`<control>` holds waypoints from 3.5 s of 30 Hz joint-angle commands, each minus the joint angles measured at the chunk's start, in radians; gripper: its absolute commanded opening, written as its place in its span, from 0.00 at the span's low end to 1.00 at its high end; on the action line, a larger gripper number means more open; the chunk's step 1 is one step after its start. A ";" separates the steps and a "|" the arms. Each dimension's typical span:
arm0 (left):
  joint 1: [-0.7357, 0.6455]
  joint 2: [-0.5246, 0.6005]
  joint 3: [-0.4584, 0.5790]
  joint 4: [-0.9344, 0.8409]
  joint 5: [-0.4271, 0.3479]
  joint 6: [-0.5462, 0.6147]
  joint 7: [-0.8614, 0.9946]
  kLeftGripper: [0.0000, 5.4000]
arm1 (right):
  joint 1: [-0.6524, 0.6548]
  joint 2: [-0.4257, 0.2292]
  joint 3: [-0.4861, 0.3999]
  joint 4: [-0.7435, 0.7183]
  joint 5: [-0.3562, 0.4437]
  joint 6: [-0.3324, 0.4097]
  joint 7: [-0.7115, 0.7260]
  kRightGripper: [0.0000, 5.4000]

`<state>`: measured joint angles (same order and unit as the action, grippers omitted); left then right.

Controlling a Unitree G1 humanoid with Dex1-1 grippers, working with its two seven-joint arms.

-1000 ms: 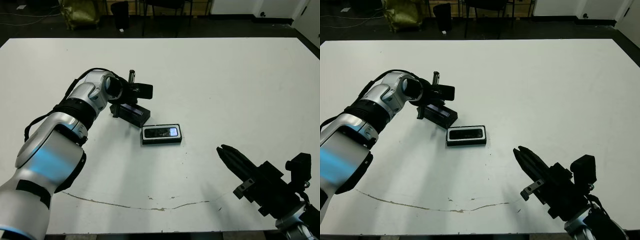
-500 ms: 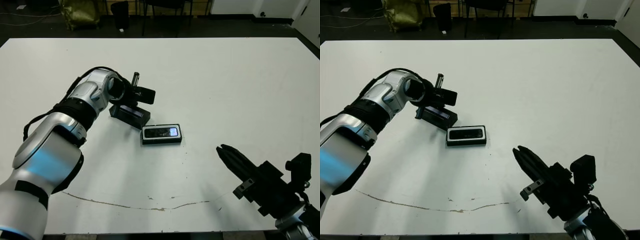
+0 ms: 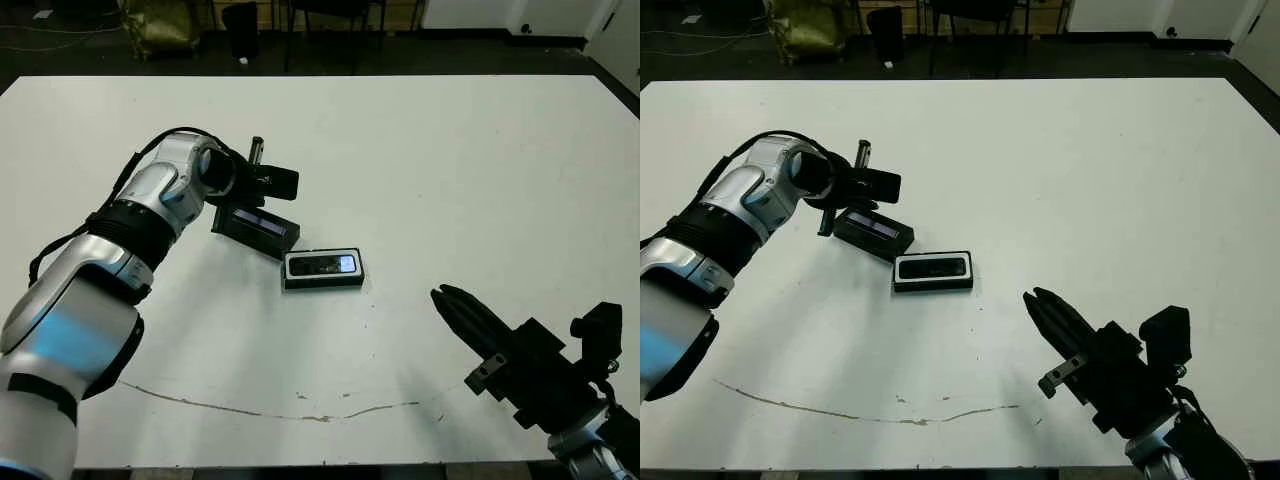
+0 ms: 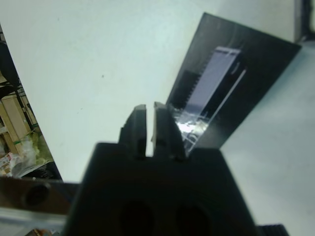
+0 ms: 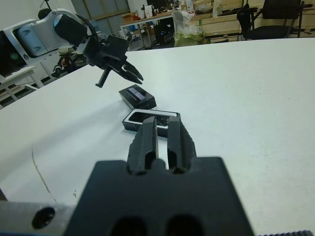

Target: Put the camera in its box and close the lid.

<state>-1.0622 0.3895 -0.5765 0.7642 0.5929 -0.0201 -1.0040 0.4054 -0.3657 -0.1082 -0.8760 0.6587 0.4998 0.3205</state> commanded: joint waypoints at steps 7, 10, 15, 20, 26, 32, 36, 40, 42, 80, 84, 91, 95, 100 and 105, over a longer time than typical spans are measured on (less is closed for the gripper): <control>0.066 0.062 0.023 -0.066 -0.015 0.046 -0.039 0.00 | -0.013 -0.007 0.009 0.032 0.019 0.001 0.007 0.01; 0.079 0.072 0.027 -0.086 -0.014 0.058 -0.045 0.00 | -0.017 -0.011 0.013 0.031 0.017 0.007 0.003 0.01; 0.091 0.076 0.030 -0.103 -0.014 0.087 -0.056 0.00 | -0.021 -0.015 0.014 0.030 0.016 0.004 0.008 0.01; 0.089 0.079 0.026 -0.111 -0.008 0.079 -0.060 0.00 | -0.021 -0.015 0.017 0.034 0.006 -0.007 0.016 0.01; 0.046 0.075 0.052 -0.089 -0.021 0.090 -0.042 0.00 | -0.022 -0.012 0.018 0.040 0.010 0.001 0.013 0.01; -0.043 0.084 0.070 -0.032 -0.018 0.062 -0.015 0.00 | -0.030 -0.014 0.026 0.059 -0.007 -0.015 0.027 0.01; -0.087 0.099 0.078 -0.006 -0.015 0.031 0.007 0.00 | -0.041 -0.016 0.030 0.069 -0.009 -0.015 0.032 0.01; -0.120 0.104 0.087 0.014 -0.015 0.035 0.007 0.00 | -0.049 -0.017 0.032 0.084 -0.016 -0.027 0.049 0.01; -0.130 0.109 0.087 0.013 -0.009 0.022 0.023 0.00 | -0.050 -0.020 0.034 0.086 -0.024 -0.027 0.050 0.01; -0.069 -0.179 -0.019 0.357 0.008 -0.073 0.226 0.00 | 0.037 -0.032 0.017 0.072 -0.047 -0.045 0.064 0.01; -0.049 -0.176 -0.034 0.362 0.021 -0.099 0.232 0.00 | 0.044 -0.026 0.017 0.066 -0.030 -0.032 0.055 0.01; -0.016 -0.168 -0.050 0.373 0.035 -0.111 0.233 0.00 | 0.064 -0.040 0.020 0.047 -0.043 -0.022 0.031 0.01; -0.009 -0.155 -0.057 0.376 0.041 -0.117 0.220 0.00 | 0.070 -0.055 0.020 0.026 -0.066 0.008 0.004 0.01; -0.010 -0.131 -0.058 0.373 0.042 -0.111 0.193 0.00 | 0.068 -0.033 0.023 0.056 -0.051 -0.038 0.044 0.01; -0.006 -0.098 -0.052 0.344 0.039 -0.109 0.173 0.00 | 0.061 -0.019 0.022 0.069 -0.014 -0.043 0.057 0.01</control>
<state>-1.1131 0.2712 -0.6200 1.0985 0.6229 -0.1409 -0.8063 0.4618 -0.3812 -0.0847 -0.8185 0.6400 0.4450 0.3813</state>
